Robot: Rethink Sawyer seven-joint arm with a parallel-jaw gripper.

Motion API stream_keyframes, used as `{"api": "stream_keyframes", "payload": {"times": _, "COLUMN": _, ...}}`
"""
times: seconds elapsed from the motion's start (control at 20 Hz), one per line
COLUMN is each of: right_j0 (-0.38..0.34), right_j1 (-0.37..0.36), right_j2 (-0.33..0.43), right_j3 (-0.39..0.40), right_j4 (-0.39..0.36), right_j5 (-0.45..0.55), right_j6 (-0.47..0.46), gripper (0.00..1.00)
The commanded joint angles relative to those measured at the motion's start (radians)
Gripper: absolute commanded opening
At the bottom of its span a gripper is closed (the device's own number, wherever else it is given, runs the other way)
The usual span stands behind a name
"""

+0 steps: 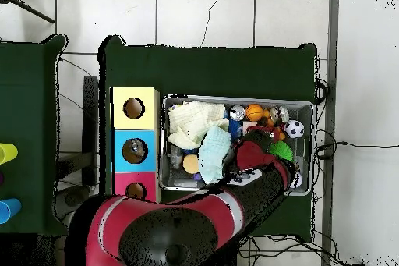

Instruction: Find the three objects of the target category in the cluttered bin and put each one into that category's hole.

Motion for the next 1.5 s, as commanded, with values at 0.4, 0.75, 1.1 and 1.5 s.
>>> {"api": "stream_keyframes", "payload": {"times": 0.4, "right_j0": -0.218, "right_j1": -0.134, "right_j2": 0.512, "right_j3": -0.119, "right_j4": -0.203, "right_j5": 0.727, "right_j6": -0.010, "gripper": 1.00}}
{"api": "stream_keyframes", "payload": {"times": 0.75, "right_j0": -0.051, "right_j1": -0.092, "right_j2": 0.270, "right_j3": -0.135, "right_j4": -0.082, "right_j5": 0.949, "right_j6": 0.176, "gripper": 1.00}}
{"api": "stream_keyframes", "payload": {"times": 1.1, "right_j0": -0.285, "right_j1": -0.145, "right_j2": 0.600, "right_j3": -0.063, "right_j4": -0.093, "right_j5": 0.893, "right_j6": -0.088, "gripper": 1.00}}
{"api": "stream_keyframes", "payload": {"times": 1.5, "right_j0": -0.307, "right_j1": -0.235, "right_j2": 0.685, "right_j3": 0.016, "right_j4": -0.128, "right_j5": 0.851, "right_j6": -0.047, "gripper": 1.00}}
